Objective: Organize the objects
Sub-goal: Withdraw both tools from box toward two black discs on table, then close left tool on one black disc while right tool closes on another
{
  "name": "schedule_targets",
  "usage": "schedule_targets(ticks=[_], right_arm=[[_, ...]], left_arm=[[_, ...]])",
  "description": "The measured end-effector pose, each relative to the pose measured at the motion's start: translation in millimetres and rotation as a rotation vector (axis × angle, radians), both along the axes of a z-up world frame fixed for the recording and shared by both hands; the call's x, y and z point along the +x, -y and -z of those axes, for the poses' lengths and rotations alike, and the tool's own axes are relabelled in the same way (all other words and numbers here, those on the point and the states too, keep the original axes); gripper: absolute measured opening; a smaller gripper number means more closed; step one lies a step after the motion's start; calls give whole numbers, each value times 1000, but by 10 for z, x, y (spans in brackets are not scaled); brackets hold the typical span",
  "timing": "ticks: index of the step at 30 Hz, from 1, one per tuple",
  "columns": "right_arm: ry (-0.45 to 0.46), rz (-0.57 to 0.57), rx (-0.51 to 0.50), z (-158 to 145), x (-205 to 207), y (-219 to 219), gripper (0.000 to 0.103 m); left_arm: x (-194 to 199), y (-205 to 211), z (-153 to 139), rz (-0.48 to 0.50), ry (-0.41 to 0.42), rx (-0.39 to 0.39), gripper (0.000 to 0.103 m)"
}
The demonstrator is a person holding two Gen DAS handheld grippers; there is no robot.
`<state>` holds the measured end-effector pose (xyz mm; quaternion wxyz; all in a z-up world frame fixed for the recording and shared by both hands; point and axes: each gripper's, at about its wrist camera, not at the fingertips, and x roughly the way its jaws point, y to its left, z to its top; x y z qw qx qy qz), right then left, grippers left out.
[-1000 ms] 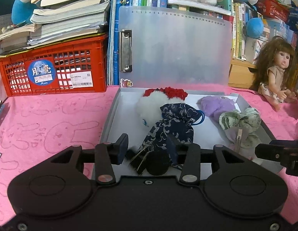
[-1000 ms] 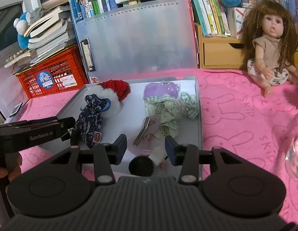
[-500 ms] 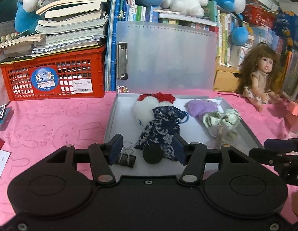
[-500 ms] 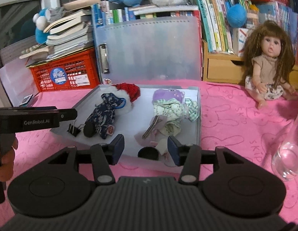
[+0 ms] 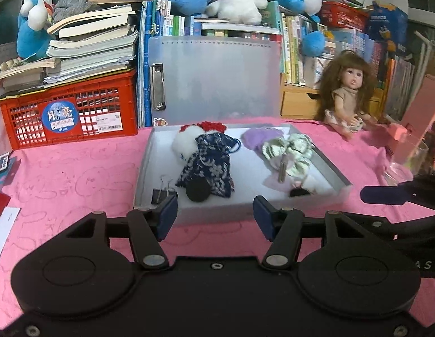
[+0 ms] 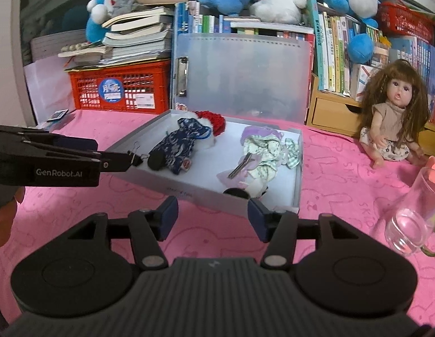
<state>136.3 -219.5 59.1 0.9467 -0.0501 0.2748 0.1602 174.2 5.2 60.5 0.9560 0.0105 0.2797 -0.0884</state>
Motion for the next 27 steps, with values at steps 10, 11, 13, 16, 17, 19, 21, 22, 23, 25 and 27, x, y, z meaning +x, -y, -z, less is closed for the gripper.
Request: schedule_targets(ticks=[10,11,13,16,17,19,21,22,23,25,27], right_arm=[[29,-50,-6,29,-386,-25,74],[28,-51,-5,40,-423,-19,75],[27,-50,-5,68,-499,-2,75],[29,-49,-18,109,-617,15,76],[30,-51,-22,118,-657,20,76],[30,-59,-25,137,-747,28,77],[22,-82,-26,153,-827,27,78],[17,-96,-26,161,-867,22,78],[12,-108,-30,166,-902,16,79],[8,-125,-43,170,-976,-4,79],[7,-143,-56,169,-1053,-27,80]], left_arm=[[-444,-6,101,36,-2,-1,59],[-485,-9,117,38,-5,-5,59],[-554,-19,144,44,-11,-6,60],[-680,-33,198,52,-14,-2,64],[-717,-28,214,56,-15,-1,64],[-787,-34,245,63,-20,-2,64],[-848,-42,278,70,-30,-10,64],[-878,-48,294,75,-36,-14,64],[-909,-52,310,80,-39,-16,64],[-973,-55,335,92,-43,-13,64],[-1022,-53,352,102,-44,-8,64]])
